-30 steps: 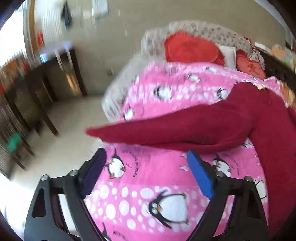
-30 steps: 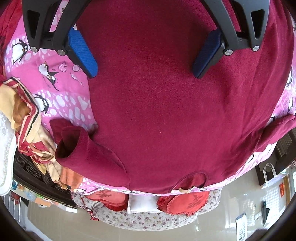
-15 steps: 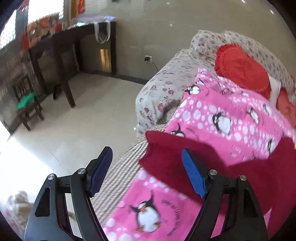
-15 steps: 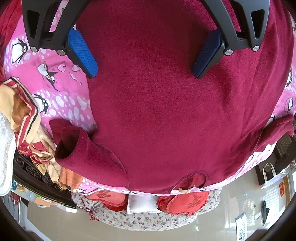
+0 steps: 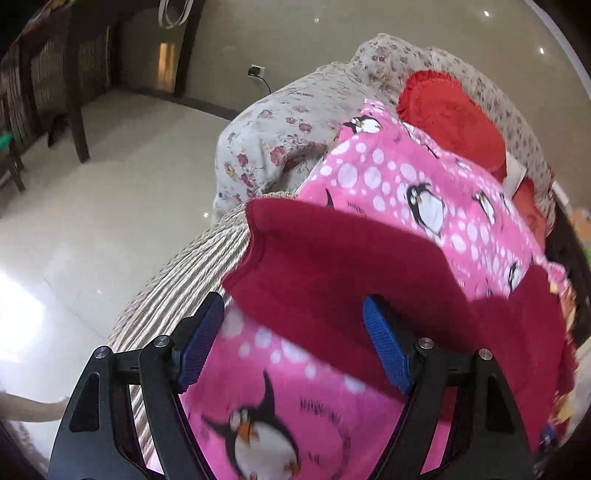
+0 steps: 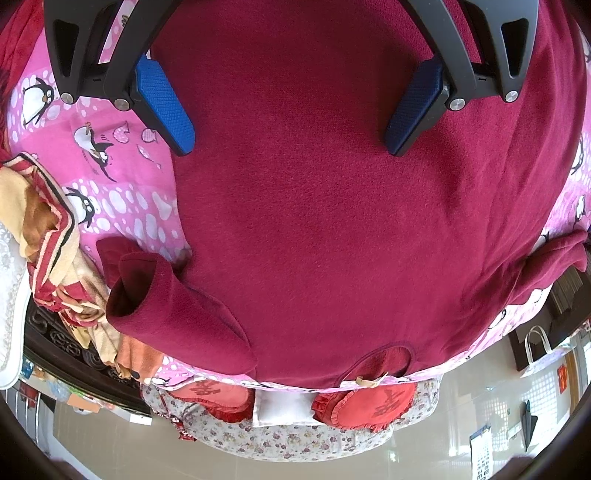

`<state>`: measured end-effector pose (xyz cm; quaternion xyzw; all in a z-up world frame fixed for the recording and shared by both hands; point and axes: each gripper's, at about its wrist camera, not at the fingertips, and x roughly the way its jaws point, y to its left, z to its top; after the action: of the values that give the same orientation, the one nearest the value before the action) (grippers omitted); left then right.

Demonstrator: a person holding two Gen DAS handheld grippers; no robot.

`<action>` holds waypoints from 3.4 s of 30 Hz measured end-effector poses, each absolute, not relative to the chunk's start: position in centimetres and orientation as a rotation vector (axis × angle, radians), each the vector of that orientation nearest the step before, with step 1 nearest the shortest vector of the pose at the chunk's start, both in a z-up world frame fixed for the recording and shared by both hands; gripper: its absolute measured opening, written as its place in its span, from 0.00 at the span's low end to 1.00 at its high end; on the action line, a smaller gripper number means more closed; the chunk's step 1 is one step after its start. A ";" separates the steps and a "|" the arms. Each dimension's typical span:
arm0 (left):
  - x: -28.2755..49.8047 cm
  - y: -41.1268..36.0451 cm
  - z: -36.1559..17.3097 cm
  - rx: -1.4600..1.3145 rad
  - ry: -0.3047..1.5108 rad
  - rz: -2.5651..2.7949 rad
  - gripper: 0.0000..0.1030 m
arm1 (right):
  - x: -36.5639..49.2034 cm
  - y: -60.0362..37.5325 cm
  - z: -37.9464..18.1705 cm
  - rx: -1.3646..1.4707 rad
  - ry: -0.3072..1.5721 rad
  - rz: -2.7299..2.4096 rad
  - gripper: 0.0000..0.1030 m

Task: Fold small clothes
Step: 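Move the left tool to the sweater sleeve cuff and grasp it, then lift the sleeve with the left tool, lay it across the body, release, then grasp the other short sleeve with the right tool and fold it across the body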

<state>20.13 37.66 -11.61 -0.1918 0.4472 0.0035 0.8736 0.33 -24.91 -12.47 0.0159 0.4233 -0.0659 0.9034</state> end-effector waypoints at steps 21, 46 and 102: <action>12.2 37.8 -2.9 -0.412 0.575 0.145 0.06 | 0.4 -24.8 -12.5 0.030 0.877 -0.137 1.00; 13.9 -8.0 -2.3 -0.273 0.717 -0.816 0.06 | 0.1 -25.2 -12.3 0.071 0.859 -0.111 1.00; 9.3 10.2 -8.3 -0.371 0.750 -0.163 0.57 | 11.0 -33.7 -8.5 0.269 0.811 0.003 0.09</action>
<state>9.35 10.21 -8.30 -0.1798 0.3638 -0.0790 0.9106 11.03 -33.72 -8.50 0.1304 0.3933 0.0014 0.9101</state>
